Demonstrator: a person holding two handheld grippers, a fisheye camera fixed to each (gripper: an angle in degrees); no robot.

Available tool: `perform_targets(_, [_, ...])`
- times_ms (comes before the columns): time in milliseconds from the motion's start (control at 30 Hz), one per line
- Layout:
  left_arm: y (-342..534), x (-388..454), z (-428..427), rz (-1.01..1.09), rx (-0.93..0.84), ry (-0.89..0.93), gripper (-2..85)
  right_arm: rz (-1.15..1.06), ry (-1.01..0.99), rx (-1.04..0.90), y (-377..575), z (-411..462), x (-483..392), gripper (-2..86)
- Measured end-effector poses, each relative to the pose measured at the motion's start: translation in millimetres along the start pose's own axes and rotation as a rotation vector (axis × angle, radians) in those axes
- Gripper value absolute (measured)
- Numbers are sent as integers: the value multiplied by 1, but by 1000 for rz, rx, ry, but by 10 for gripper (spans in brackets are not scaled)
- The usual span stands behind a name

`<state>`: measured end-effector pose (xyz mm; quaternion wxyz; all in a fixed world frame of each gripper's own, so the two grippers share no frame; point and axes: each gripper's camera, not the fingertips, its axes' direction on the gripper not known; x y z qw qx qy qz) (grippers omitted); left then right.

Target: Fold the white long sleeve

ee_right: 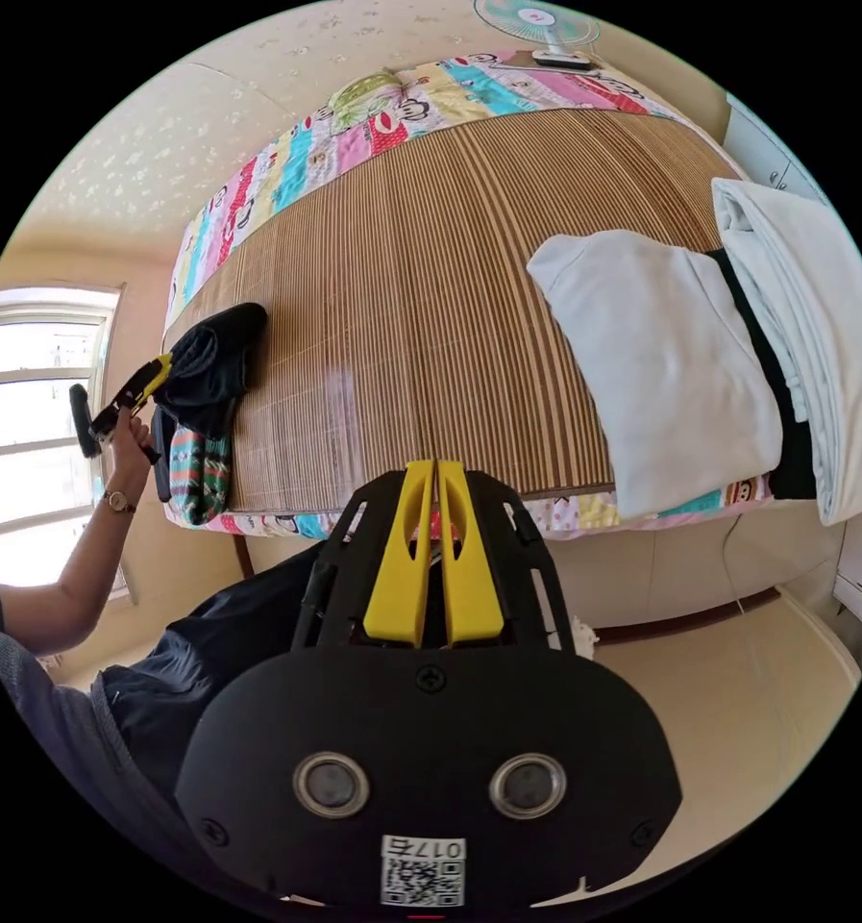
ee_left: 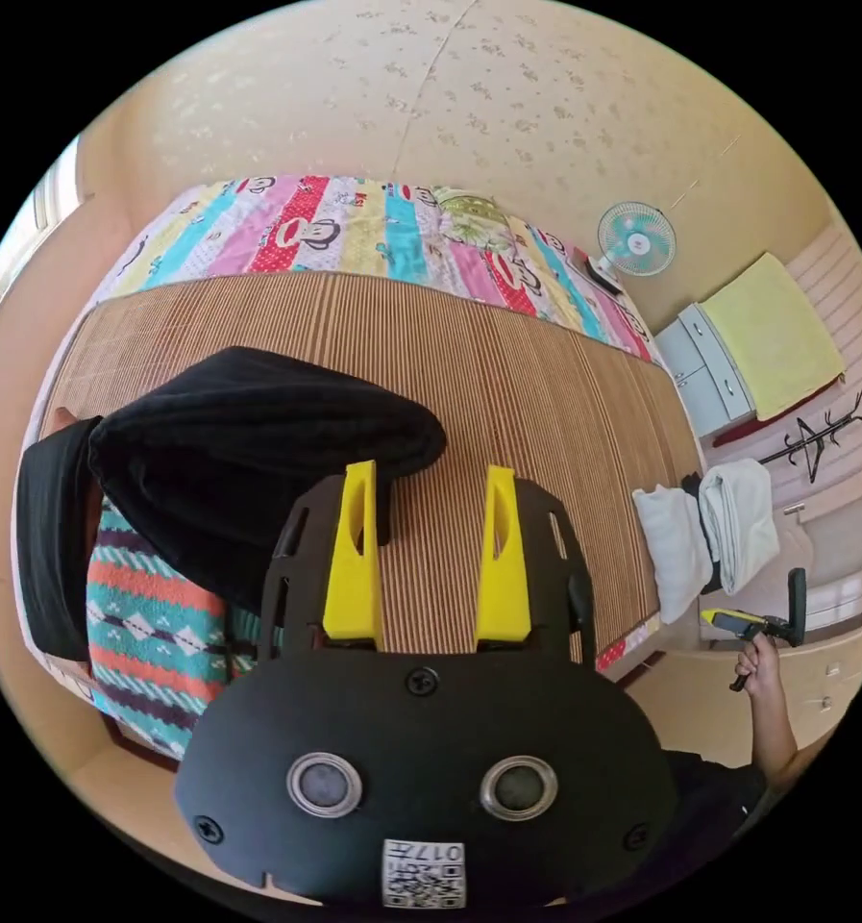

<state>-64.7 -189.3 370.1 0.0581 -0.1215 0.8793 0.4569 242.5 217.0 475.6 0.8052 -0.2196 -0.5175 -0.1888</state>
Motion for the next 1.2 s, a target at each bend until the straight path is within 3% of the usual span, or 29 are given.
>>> perform_targets(133, [-59,14,-3,147,-56,-90,161,42,-79,0,17,20,-39,5])
perform_targets(233, [-97,58,26,409,-167,-171,112,59,-125,11,25,31,-64,5])
perform_targets(367, [-139,103,99,608,-522,-194,100,55,-136,-12,28,47,-90,5])
perform_targets(500, [-168,128,134,574,-766,-182,77,51,-125,-4,27,52,-114,4])
perform_targets(633, [-200,143,117,433,-803,-71,40,56,-177,41,27,43,-127,5])
perform_targets(733, [-246,157,45,349,-639,192,9,75,-184,87,34,31,-125,5])
perform_targets(767, [-267,159,11,316,-573,377,-1,81,-183,92,35,29,-124,5])
perform_targets(800, [-288,163,-29,305,-470,756,-6,91,-180,96,37,27,-120,5])
perform_targets(867, [-321,158,-84,179,-226,1290,-8,102,-179,98,38,25,-113,5])
perform_targets(900, [-340,154,-115,86,-96,1393,-8,112,-177,100,38,23,-109,5])
perform_targets(967, [-366,156,-161,96,9,1351,-8,127,-184,108,35,19,-103,5])
perform_targets(1033, [-386,156,-191,130,10,1130,-5,128,-208,140,30,9,-97,5])
perform_targets(1100, [-387,135,-195,-14,3,808,5,134,-225,151,25,3,-93,5])
perform_targets(1200, [-358,83,-170,-327,35,634,101,147,-207,150,19,-6,-87,6])
